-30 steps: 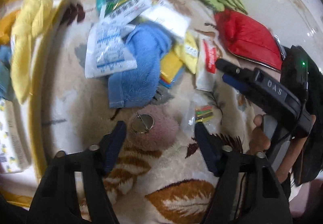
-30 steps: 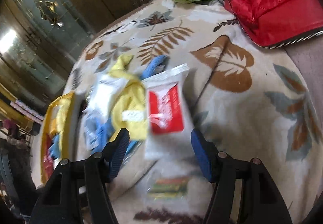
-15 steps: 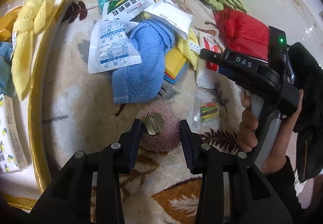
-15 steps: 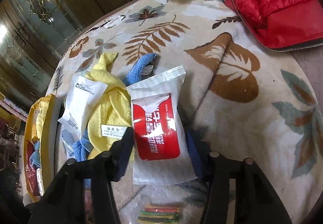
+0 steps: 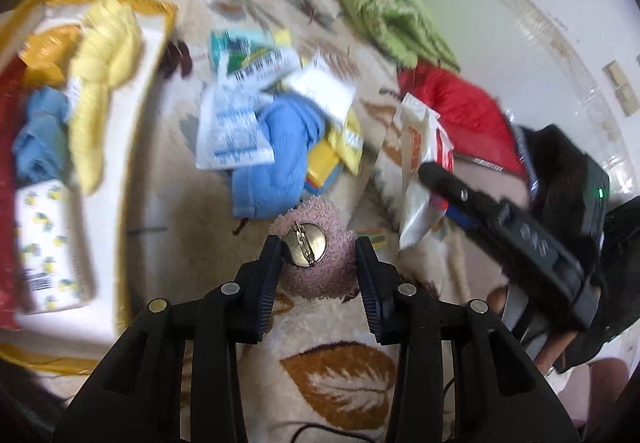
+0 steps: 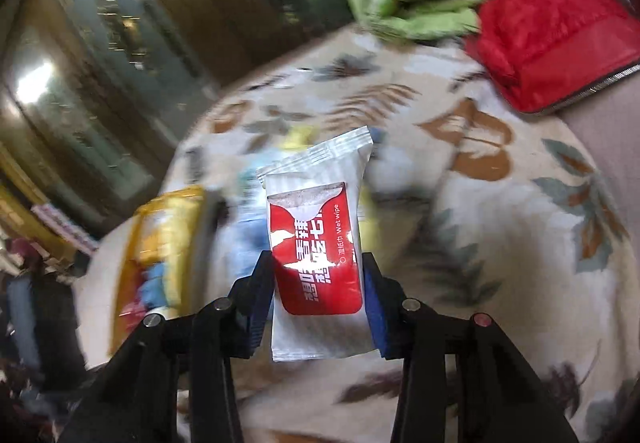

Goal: Organize soft objects
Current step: 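Carry the pink ball with the left tool while the right tool carries the white packet over the tray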

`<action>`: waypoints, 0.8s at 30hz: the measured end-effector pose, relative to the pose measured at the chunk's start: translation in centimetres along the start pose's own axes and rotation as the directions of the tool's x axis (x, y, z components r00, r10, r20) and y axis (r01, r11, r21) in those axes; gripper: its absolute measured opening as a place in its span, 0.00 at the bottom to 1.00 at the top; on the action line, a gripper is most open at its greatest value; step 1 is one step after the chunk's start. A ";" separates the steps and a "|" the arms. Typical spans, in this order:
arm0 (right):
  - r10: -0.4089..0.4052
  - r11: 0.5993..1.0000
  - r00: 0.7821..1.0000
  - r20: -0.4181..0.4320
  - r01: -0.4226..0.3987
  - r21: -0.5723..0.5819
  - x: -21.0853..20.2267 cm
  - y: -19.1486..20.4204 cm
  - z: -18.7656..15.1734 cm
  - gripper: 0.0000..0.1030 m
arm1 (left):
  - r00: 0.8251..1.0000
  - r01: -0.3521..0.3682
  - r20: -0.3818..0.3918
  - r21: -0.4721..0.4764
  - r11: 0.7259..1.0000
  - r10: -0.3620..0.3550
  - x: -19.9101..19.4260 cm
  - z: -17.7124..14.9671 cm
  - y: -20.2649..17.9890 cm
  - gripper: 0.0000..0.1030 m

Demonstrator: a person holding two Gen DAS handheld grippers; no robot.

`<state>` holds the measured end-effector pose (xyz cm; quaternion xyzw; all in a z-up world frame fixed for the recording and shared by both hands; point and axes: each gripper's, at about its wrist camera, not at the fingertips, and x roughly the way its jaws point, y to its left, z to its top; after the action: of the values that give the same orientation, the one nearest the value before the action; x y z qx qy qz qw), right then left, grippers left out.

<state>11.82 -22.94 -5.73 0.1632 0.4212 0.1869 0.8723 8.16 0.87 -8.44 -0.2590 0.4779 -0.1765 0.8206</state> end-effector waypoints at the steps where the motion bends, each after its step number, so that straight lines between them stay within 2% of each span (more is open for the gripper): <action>1: 0.033 0.999 0.999 -0.004 -0.033 -0.009 -0.1 1.2 -0.1 0.41 | 1.000 -0.001 0.011 -0.005 1.000 0.001 -0.7 0.1 0.2 0.36; 6: 0.163 0.986 0.986 -0.036 -0.164 -0.026 0.2 6.1 -0.1 0.41 | 0.996 0.016 0.094 -0.039 0.999 -0.012 -5.6 0.5 1.4 0.36; 10: 0.195 0.977 0.979 -0.058 -0.200 -0.078 0.5 10.0 -0.5 0.41 | 0.986 -0.033 0.160 -0.053 0.998 0.041 -9.8 1.2 3.1 0.36; 15: 0.206 0.968 0.973 -0.100 -0.218 -0.128 1.7 13.8 -1.1 0.41 | 0.962 -0.073 0.256 -0.076 0.994 0.090 -14.4 2.0 5.7 0.36; 17: 0.204 0.965 0.971 -0.123 -0.220 -0.140 2.5 14.6 -1.4 0.41 | 0.956 -0.079 0.275 -0.087 0.993 0.101 -15.2 2.0 6.7 0.36; 20: 0.196 0.967 0.969 -0.153 -0.216 -0.131 3.8 15.2 -1.7 0.41 | 0.958 -0.084 0.263 -0.127 0.988 0.115 -15.2 2.6 8.5 0.36; 24: 0.176 0.970 0.968 -0.179 -0.202 -0.138 5.7 16.2 -2.3 0.41 | 0.955 -0.134 0.251 -0.107 0.985 0.157 -14.6 3.5 9.6 0.36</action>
<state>10.20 -5.84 -3.73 0.1183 0.4587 0.3147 0.8225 4.62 17.37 -2.59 -0.2800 0.3918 -0.0590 0.8744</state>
